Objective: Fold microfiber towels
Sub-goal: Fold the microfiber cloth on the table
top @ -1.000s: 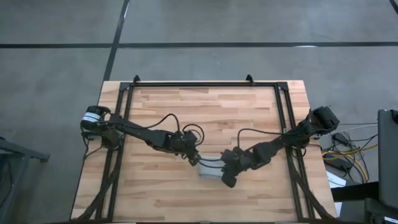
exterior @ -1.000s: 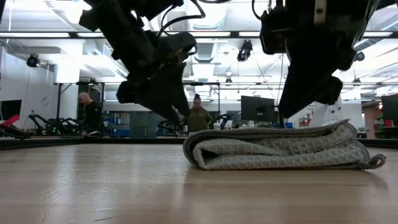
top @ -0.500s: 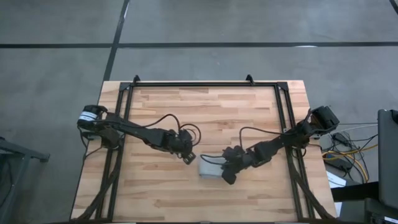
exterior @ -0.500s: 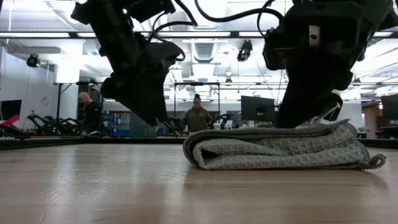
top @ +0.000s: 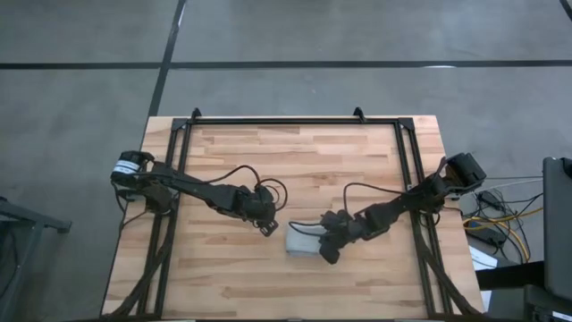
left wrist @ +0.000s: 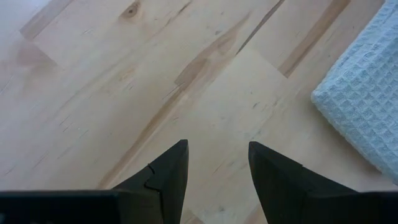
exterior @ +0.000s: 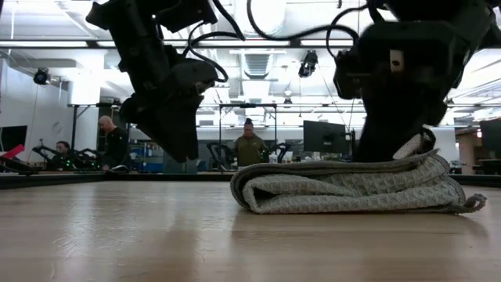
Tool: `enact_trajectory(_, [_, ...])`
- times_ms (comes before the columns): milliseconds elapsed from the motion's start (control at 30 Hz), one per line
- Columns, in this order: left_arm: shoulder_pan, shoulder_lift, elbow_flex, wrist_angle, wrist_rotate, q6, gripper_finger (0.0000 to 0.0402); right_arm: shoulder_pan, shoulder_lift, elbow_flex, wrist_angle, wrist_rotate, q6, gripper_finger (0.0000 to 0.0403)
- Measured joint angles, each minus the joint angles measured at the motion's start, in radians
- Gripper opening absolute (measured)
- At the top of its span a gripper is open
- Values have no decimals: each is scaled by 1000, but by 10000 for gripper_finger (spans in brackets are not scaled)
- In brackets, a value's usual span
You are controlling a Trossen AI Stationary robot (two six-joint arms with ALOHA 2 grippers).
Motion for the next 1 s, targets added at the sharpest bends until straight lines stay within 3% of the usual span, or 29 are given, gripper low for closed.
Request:
enact_trajectory(233, [0, 0, 0, 5, 23, -5, 172, 0, 55, -2, 6, -92, 16, 61])
enact_trajectory(1000, [0, -5, 0, 11, 37, 12, 172, -28, 78, -4, 25, -146, -1, 51])
